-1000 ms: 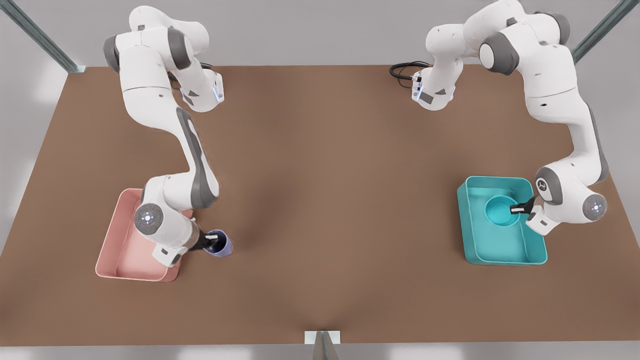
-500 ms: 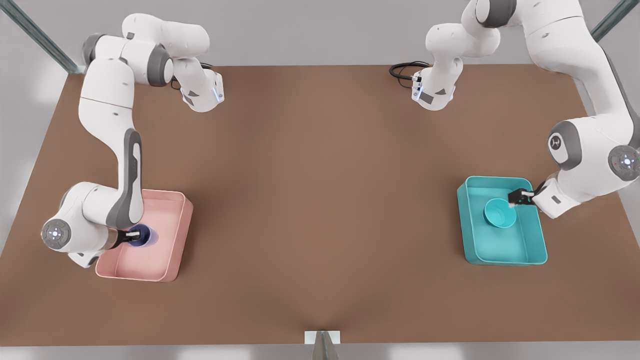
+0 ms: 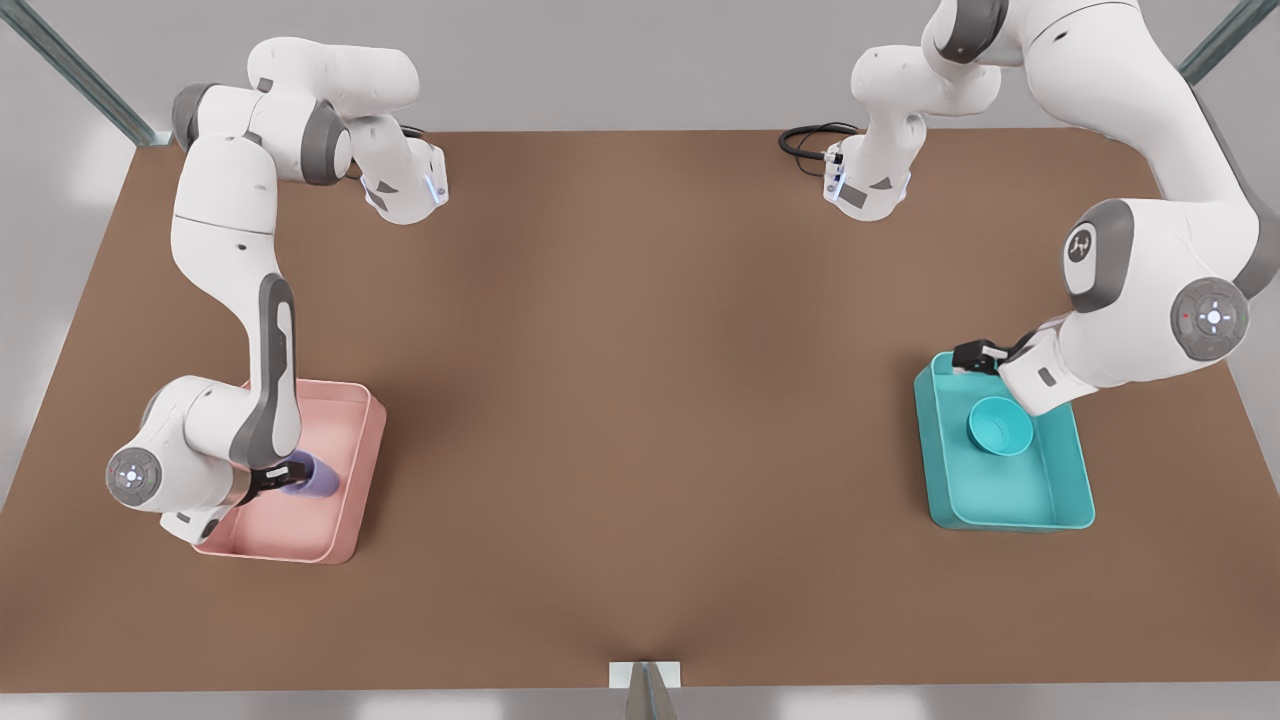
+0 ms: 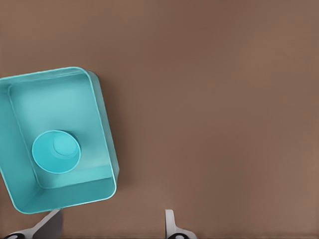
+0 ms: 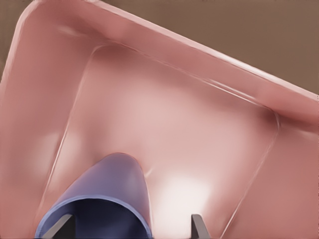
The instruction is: Put the bowls and cups in different boxes
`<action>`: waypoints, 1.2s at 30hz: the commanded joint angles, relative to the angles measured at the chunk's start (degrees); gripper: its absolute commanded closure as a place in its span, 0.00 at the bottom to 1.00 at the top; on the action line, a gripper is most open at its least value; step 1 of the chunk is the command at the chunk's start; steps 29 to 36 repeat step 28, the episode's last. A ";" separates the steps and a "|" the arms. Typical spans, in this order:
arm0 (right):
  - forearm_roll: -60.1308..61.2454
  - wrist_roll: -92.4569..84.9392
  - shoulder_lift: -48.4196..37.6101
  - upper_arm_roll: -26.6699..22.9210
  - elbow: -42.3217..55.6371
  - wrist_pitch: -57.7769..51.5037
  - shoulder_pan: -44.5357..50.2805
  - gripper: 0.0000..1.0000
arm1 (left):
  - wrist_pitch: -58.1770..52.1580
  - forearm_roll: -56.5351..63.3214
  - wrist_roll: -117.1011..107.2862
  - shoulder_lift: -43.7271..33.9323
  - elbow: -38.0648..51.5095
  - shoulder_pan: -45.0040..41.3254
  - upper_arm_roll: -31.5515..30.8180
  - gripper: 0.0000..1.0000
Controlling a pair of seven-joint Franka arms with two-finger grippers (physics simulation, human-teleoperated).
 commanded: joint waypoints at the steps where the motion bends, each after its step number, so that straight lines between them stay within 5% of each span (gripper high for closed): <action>1: 0.90 -7.60 -0.28 -0.03 0.03 -0.71 0.09 0.00 | -1.64 0.36 -5.15 -0.08 0.01 0.03 -0.04 0.00; 9: -0.24 -2.86 -8.19 -0.65 4.25 -15.04 2.20 0.00 | -1.46 0.36 -5.15 0.10 0.09 0.03 -0.04 0.00; 16: -10.79 36.34 -21.38 -0.39 12.51 -37.09 16.52 0.00 | -3.84 0.27 -5.06 -0.08 0.45 0.21 -0.04 0.00; 19: -10.70 36.79 -26.29 1.01 9.09 -34.47 13.90 0.00 | -3.66 0.27 -5.15 -0.61 0.36 0.12 -0.13 0.00; 20: -11.41 36.79 -29.63 9.00 5.05 -33.06 6.61 0.00 | -3.66 0.27 -5.15 -0.61 0.36 0.12 -0.13 0.00; 22: -11.50 36.61 -31.31 16.40 1.35 -30.77 -1.57 0.00 | -3.75 0.36 -5.15 -0.61 0.36 0.12 -0.13 0.00; 36: -11.58 36.17 -31.40 17.02 0.83 -30.77 -2.02 0.00 | -3.84 0.36 -5.15 -0.61 0.27 0.21 -0.12 0.00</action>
